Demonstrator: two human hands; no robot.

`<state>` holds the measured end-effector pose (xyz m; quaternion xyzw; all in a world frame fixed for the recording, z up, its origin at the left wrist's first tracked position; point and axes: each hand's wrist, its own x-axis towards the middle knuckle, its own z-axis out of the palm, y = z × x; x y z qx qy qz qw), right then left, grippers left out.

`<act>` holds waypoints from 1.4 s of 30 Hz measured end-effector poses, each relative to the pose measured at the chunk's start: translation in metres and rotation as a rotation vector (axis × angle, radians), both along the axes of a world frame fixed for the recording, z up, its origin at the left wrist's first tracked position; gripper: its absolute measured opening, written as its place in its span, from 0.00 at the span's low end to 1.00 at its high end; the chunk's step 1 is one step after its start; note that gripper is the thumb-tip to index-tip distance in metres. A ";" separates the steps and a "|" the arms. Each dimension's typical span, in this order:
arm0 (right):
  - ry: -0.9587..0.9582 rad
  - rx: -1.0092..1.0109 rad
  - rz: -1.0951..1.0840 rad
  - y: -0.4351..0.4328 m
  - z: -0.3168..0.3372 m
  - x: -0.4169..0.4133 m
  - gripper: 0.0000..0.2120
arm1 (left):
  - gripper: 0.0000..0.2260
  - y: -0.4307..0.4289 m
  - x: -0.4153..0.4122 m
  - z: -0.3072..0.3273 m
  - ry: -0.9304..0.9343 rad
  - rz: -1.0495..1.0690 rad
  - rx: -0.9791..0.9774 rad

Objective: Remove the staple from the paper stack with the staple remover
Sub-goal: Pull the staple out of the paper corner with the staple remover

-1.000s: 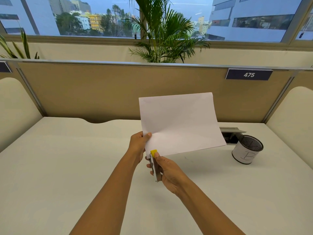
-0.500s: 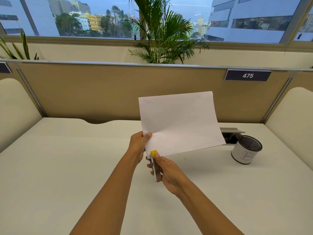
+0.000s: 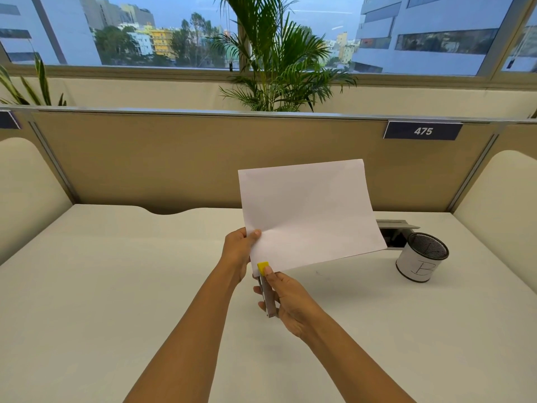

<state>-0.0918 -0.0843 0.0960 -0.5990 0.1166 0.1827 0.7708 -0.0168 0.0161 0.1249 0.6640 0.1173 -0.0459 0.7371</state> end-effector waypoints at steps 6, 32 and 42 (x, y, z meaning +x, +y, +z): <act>0.021 -0.008 0.054 -0.003 -0.003 -0.007 0.20 | 0.09 0.004 0.002 0.000 -0.010 0.028 -0.030; -0.671 -0.589 -0.388 -0.060 0.057 0.011 0.08 | 0.05 0.024 0.014 0.010 -0.102 -0.130 0.194; -0.853 -1.153 -0.398 -0.098 0.096 0.062 0.16 | 0.10 0.031 0.019 0.030 -0.179 -0.420 0.492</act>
